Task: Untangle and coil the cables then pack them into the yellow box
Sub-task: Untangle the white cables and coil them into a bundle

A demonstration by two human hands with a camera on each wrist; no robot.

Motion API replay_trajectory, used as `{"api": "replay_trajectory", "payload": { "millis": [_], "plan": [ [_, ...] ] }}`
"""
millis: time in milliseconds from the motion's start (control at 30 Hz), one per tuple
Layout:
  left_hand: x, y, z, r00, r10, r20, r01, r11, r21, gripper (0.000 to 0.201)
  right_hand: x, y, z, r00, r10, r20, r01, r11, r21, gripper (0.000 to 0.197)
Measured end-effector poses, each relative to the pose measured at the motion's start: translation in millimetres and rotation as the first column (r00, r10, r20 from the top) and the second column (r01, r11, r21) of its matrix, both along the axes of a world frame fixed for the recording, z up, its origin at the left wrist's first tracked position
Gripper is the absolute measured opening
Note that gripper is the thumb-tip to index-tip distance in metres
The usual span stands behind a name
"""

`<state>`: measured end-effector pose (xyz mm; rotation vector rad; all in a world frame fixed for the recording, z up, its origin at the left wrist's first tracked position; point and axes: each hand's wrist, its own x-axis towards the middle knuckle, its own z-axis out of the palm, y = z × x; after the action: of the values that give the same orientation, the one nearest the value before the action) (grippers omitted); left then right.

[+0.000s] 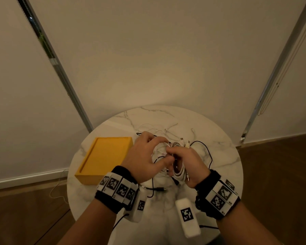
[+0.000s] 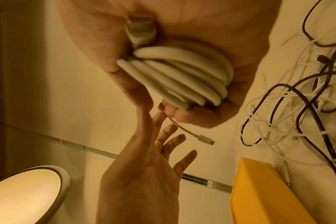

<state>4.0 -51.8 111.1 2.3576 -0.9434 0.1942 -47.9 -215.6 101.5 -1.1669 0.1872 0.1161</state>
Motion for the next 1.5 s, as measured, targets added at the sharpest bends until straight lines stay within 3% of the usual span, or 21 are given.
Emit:
{"api": "replay_trajectory", "payload": {
  "millis": [133,267,333,400,500,667,767,933,1033,1267,1400,1500],
  "plan": [
    [13.1,9.5,6.1,0.982,-0.03,-0.185,0.021,0.998,-0.054,0.036,0.7,-5.4,-1.8,1.0,0.011,0.005,-0.011,0.999,0.039,0.018],
    [10.8,1.6,10.8,0.98,0.058,-0.188,-0.057,0.998,0.009,0.019,-1.0,0.5,-1.9,0.995,0.0,0.095,0.021,0.976,-0.216,0.03],
    [6.3,-5.1,11.8,0.974,0.091,-0.209,-0.115,0.988,-0.106,0.014,-1.7,4.5,-1.7,0.992,-0.04,0.116,0.072,0.956,-0.284,0.026],
    [0.5,-14.1,12.9,0.962,0.073,-0.263,-0.142,0.957,-0.254,0.014,-1.6,5.2,-2.7,0.984,-0.09,0.154,0.13,0.953,-0.273,0.027],
    [-17.7,-30.6,21.0,0.933,-0.065,-0.355,-0.086,0.916,-0.392,0.022,0.7,4.3,-3.8,0.96,-0.171,0.221,0.229,0.934,-0.275,0.043],
    [-31.0,-47.3,19.8,0.855,-0.197,-0.48,-0.088,0.857,-0.508,0.035,-3.0,-0.8,2.1,0.938,-0.25,0.241,0.298,0.935,-0.19,0.031],
    [-32.4,-50.5,17.0,0.803,-0.233,-0.548,-0.097,0.857,-0.506,0.033,-4.2,-2.4,3.0,0.929,-0.28,0.243,0.315,0.942,-0.116,0.029],
    [-30.8,-52.6,10.6,0.812,-0.218,-0.541,-0.051,0.898,-0.438,0.021,-5.4,-1.6,3.0,0.932,-0.247,0.266,0.263,0.965,-0.024,0.029],
    [-31.6,-54.2,11.6,0.819,-0.237,-0.522,-0.062,0.868,-0.493,0.025,-3.7,1.3,0.5,0.921,-0.244,0.303,0.262,0.965,-0.023,0.038],
    [-38.2,-59.3,11.5,0.857,-0.247,-0.453,-0.091,0.792,-0.604,0.036,-0.7,1.9,5.0,0.908,-0.261,0.329,0.271,0.962,0.014,0.037],
    [-35.1,-53.3,9.9,0.84,-0.358,-0.408,0.079,0.824,-0.561,0.037,4.3,-0.7,7.6,0.917,-0.283,0.281,0.276,0.959,0.064,0.042],
    [-32.1,-49.7,5.3,0.861,-0.368,-0.352,0.193,0.875,-0.443,0.031,8.3,-4.9,10.7,0.917,-0.313,0.246,0.305,0.95,0.068,0.021]
  ]
}}
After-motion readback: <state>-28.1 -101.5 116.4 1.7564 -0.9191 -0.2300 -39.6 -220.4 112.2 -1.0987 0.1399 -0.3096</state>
